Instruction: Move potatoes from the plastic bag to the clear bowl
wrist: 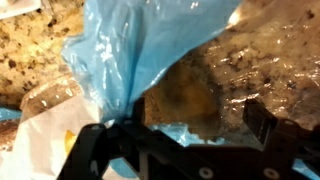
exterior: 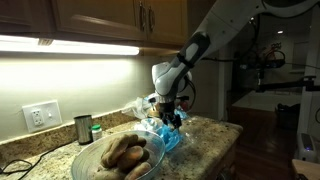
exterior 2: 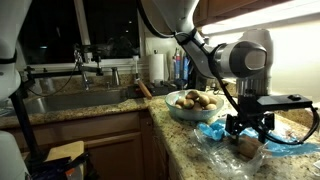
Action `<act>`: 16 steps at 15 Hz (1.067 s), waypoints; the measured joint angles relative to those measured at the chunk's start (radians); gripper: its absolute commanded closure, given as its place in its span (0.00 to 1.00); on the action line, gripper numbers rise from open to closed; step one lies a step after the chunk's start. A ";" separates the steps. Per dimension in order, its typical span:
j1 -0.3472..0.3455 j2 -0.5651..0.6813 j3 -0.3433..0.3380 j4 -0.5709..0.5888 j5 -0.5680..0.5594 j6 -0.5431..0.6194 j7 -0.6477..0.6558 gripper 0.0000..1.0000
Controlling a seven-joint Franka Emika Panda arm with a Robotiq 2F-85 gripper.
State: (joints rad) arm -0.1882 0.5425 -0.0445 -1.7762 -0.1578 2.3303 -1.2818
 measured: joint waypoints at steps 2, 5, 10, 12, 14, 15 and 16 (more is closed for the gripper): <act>0.000 0.002 0.000 0.001 0.006 0.000 -0.001 0.00; -0.004 0.012 0.002 0.008 0.014 0.000 -0.004 0.00; -0.013 0.041 0.007 0.038 0.022 -0.002 -0.009 0.00; -0.013 0.050 0.008 0.047 0.024 -0.004 -0.009 0.00; -0.013 0.051 0.008 0.052 0.025 -0.005 -0.009 0.25; -0.014 0.051 0.009 0.054 0.025 -0.006 -0.009 0.26; -0.014 0.051 0.009 0.055 0.025 -0.007 -0.009 0.33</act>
State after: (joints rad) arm -0.2019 0.5940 -0.0352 -1.7209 -0.1330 2.3233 -1.2906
